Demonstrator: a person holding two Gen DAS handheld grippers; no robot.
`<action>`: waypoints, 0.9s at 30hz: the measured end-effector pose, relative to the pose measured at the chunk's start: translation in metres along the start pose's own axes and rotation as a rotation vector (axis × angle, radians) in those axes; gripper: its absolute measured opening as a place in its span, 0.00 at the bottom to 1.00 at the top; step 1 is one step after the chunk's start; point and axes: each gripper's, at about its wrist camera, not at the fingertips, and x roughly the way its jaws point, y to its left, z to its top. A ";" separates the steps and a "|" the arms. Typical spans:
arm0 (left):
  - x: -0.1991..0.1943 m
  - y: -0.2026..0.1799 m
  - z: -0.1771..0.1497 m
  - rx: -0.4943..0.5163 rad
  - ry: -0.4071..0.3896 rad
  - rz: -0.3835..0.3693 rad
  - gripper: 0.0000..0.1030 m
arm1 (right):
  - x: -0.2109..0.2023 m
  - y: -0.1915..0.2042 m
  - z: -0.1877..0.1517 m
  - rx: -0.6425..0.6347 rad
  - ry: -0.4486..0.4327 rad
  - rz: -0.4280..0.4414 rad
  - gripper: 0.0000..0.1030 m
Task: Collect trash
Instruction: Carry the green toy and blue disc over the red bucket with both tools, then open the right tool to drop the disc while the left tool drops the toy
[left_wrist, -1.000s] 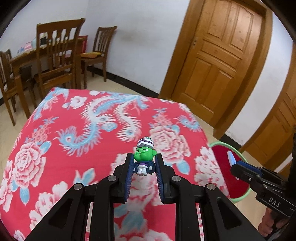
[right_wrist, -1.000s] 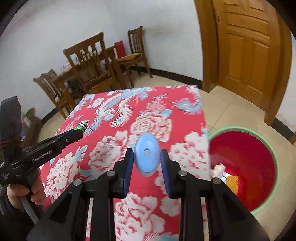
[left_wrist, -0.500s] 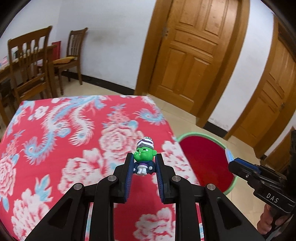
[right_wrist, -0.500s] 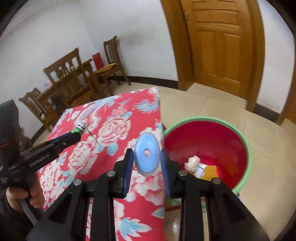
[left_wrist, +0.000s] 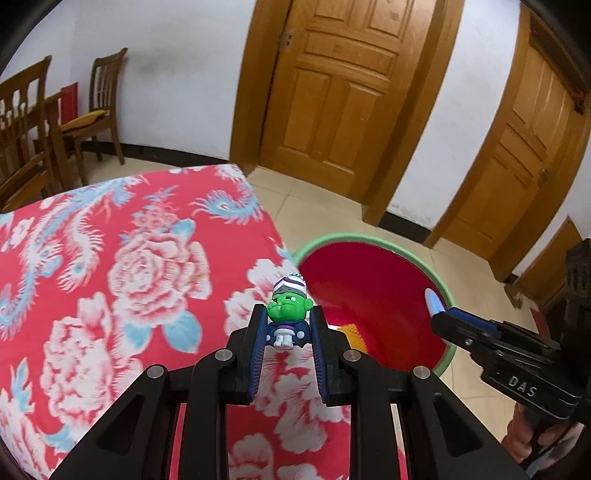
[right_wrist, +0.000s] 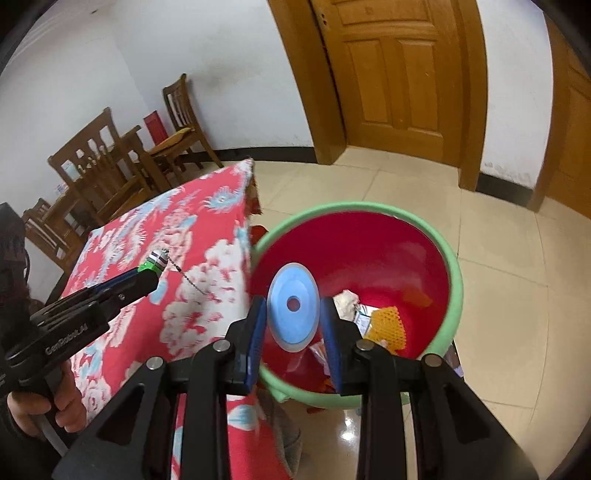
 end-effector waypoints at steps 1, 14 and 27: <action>0.003 -0.003 0.000 0.006 0.005 -0.003 0.23 | 0.003 -0.003 0.000 0.008 0.006 -0.004 0.31; 0.044 -0.037 0.004 0.077 0.065 -0.057 0.23 | 0.024 -0.049 -0.003 0.113 0.036 -0.052 0.31; 0.068 -0.047 0.002 0.095 0.116 -0.085 0.30 | 0.014 -0.064 -0.003 0.162 0.009 -0.060 0.37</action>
